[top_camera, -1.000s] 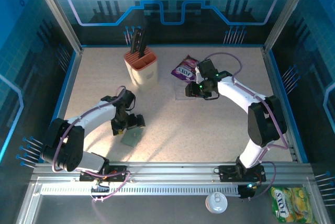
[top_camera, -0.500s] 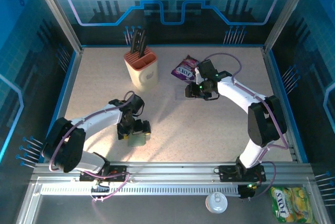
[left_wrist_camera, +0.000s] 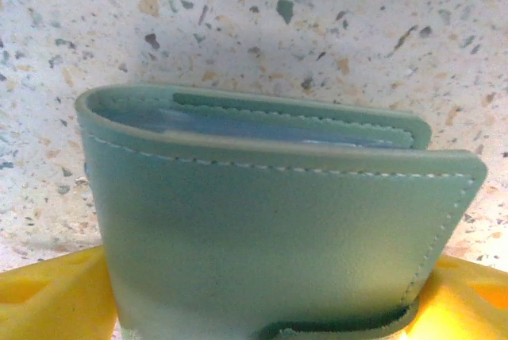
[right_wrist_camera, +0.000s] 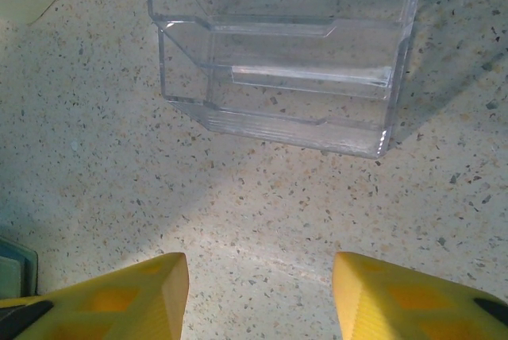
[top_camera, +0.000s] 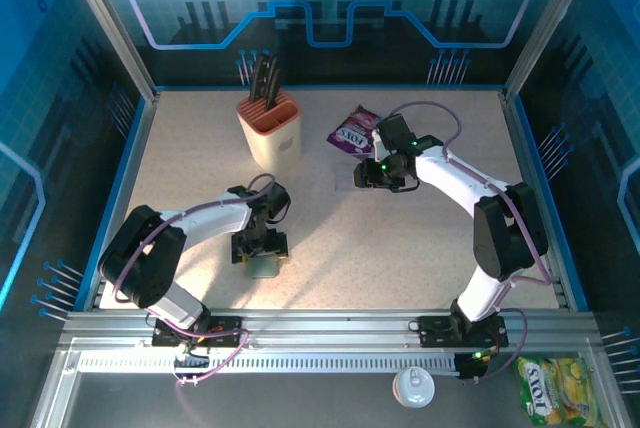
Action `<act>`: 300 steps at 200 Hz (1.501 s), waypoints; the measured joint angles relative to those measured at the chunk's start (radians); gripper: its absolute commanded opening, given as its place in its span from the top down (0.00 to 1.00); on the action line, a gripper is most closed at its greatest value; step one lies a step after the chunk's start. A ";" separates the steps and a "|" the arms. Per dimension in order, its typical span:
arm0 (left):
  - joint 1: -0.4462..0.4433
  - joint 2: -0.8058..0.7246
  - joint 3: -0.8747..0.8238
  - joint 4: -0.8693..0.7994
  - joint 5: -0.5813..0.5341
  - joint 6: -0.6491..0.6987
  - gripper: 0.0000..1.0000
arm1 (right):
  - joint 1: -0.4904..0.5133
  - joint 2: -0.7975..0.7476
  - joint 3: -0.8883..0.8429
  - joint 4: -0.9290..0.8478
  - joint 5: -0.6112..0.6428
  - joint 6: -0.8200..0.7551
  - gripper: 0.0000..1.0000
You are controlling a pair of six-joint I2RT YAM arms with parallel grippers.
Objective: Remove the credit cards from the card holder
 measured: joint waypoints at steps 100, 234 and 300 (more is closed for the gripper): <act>-0.066 0.061 0.212 -0.011 0.002 0.001 0.21 | 0.000 0.000 0.003 0.000 0.005 -0.001 0.48; -0.201 0.264 0.344 0.164 0.180 -0.060 0.18 | -0.001 -0.017 -0.019 -0.019 0.010 -0.008 0.47; -0.219 0.244 0.294 0.237 0.224 -0.106 0.18 | 0.005 -0.026 -0.040 -0.030 0.016 0.004 0.47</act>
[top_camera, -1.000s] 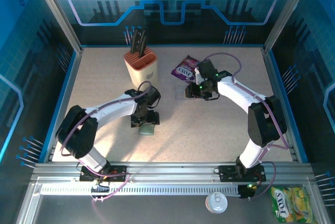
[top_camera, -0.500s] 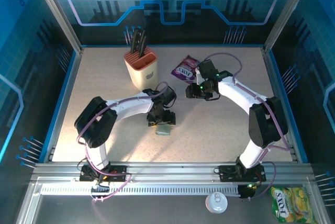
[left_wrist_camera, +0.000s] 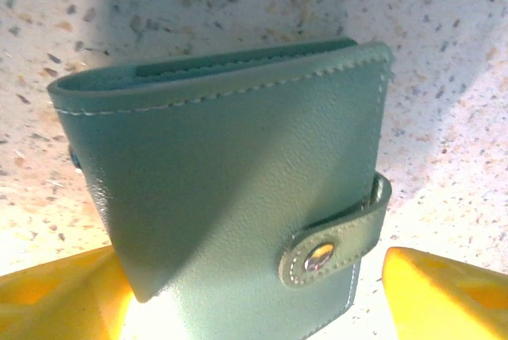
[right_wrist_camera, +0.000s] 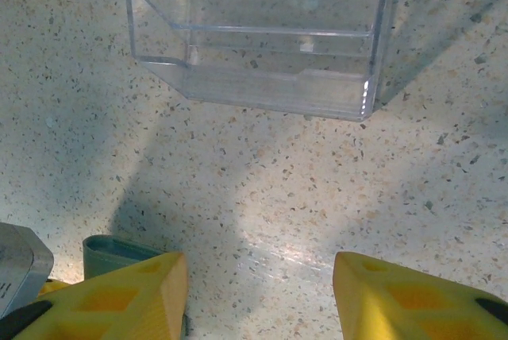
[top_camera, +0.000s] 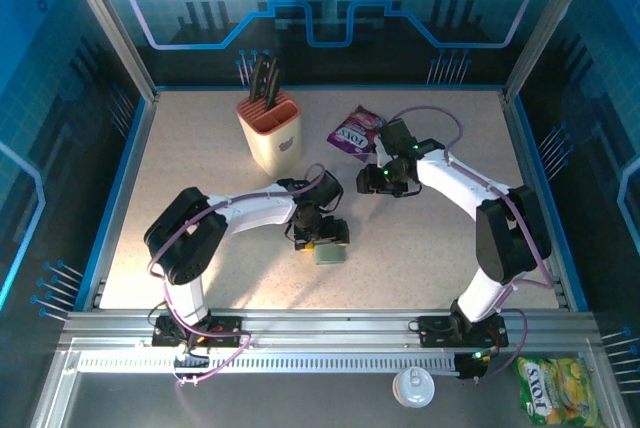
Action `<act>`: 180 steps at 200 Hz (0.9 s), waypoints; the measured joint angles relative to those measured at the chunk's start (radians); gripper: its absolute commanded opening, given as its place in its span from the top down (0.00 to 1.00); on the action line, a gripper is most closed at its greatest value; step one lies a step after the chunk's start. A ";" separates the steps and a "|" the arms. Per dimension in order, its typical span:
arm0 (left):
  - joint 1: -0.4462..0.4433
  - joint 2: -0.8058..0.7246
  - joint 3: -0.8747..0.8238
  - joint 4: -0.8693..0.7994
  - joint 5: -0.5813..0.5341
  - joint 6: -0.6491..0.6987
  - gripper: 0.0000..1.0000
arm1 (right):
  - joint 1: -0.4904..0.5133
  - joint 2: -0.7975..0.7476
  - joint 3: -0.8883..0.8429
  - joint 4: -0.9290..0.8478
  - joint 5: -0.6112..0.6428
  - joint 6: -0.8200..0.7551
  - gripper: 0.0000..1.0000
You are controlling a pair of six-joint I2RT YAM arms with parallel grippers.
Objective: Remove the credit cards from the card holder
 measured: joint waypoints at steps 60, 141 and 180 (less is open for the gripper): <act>-0.002 -0.067 -0.037 0.051 -0.008 0.001 0.18 | 0.060 -0.026 -0.009 -0.016 0.023 0.030 0.48; -0.005 -0.316 -0.331 0.270 -0.129 -0.069 0.12 | 0.201 -0.051 -0.077 -0.040 0.049 0.122 0.49; -0.005 -0.488 -0.444 0.341 -0.186 -0.105 0.07 | 0.277 -0.052 -0.085 -0.043 0.060 0.169 0.49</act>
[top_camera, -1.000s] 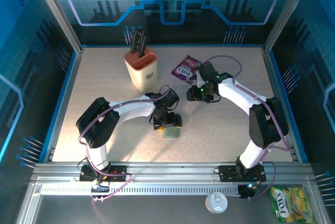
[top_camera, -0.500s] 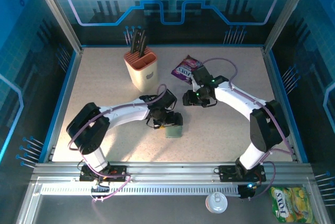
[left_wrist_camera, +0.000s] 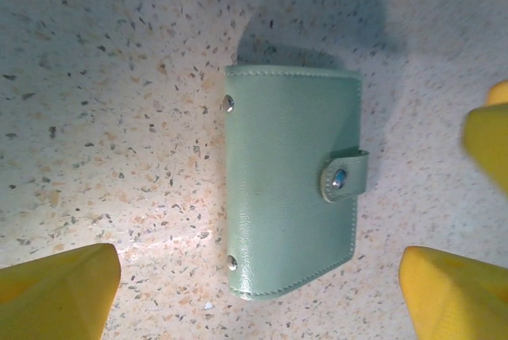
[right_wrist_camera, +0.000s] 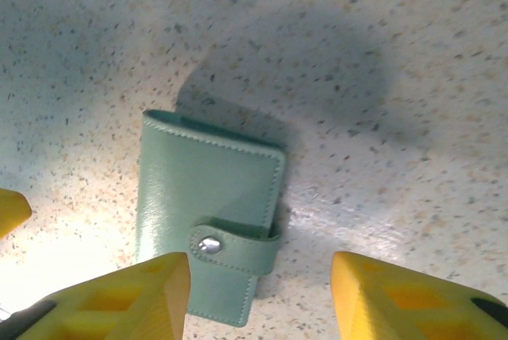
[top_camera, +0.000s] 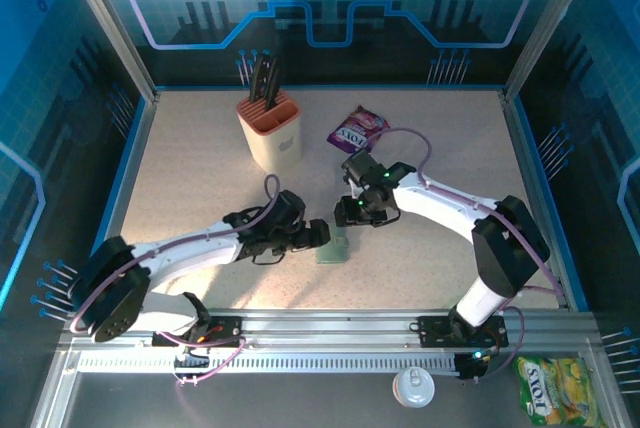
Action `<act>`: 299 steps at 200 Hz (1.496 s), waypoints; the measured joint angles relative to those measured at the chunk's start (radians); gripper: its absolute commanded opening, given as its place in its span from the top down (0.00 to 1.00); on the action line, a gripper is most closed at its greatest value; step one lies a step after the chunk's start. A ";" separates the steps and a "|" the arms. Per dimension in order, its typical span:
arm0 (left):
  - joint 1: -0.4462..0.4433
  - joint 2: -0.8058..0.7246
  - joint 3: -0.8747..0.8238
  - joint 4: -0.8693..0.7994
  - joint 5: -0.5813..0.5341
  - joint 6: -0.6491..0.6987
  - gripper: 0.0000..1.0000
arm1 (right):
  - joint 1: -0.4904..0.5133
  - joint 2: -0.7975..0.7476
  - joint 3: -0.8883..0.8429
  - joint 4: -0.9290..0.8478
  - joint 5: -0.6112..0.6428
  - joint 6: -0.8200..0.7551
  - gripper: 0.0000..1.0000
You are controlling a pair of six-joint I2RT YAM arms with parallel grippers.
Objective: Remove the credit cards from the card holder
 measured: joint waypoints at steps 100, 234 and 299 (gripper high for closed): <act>0.000 -0.055 -0.072 0.089 -0.025 -0.026 0.04 | 0.114 0.059 0.001 -0.018 0.008 0.076 0.54; 0.053 -0.201 -0.134 0.053 -0.075 -0.070 0.01 | 0.130 0.153 0.085 -0.054 0.016 0.090 0.63; 0.121 -0.343 -0.212 0.056 -0.086 -0.024 0.01 | 0.131 0.187 0.094 -0.067 0.019 0.090 0.63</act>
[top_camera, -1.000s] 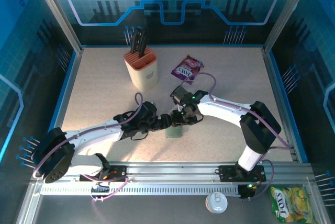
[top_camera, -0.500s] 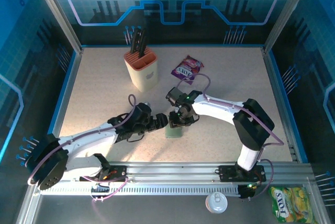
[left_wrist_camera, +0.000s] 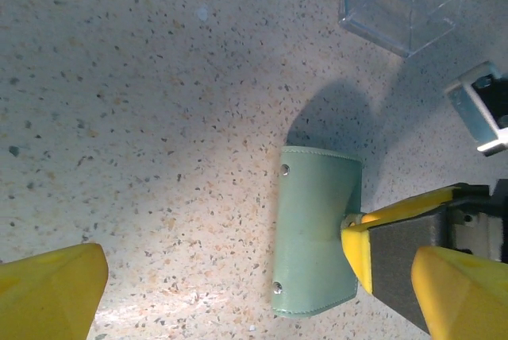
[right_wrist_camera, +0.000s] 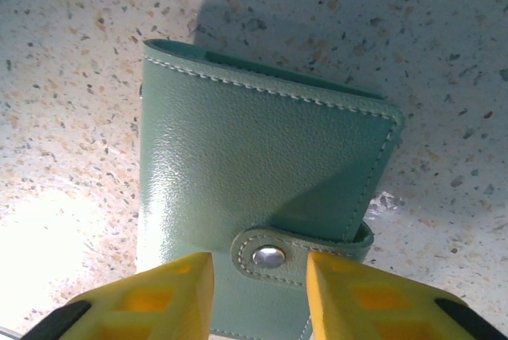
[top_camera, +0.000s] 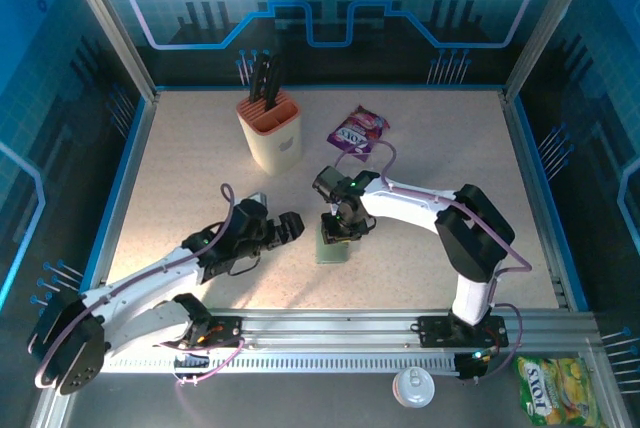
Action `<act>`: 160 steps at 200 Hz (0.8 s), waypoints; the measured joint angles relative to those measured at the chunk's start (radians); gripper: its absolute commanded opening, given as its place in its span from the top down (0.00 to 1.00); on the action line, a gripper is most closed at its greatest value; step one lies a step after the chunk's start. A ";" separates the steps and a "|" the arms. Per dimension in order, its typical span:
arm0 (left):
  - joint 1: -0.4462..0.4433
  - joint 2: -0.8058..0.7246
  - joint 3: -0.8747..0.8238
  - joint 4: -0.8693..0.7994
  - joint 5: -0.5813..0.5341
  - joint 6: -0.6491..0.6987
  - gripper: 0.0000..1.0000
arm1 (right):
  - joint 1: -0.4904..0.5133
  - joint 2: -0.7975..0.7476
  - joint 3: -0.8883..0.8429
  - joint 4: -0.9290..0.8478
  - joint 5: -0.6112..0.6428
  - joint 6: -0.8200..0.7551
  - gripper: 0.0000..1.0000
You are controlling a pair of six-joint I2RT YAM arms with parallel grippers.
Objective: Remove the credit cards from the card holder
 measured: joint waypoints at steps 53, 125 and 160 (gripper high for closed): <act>0.051 -0.015 -0.003 -0.001 0.020 0.032 0.01 | 0.000 0.020 0.005 0.000 0.001 0.000 0.66; 0.057 0.057 -0.003 0.034 0.109 0.056 0.09 | 0.000 0.027 0.006 -0.002 0.008 0.000 0.76; 0.057 0.119 -0.002 0.098 0.170 0.055 0.14 | 0.000 0.027 0.006 -0.001 0.008 0.000 0.85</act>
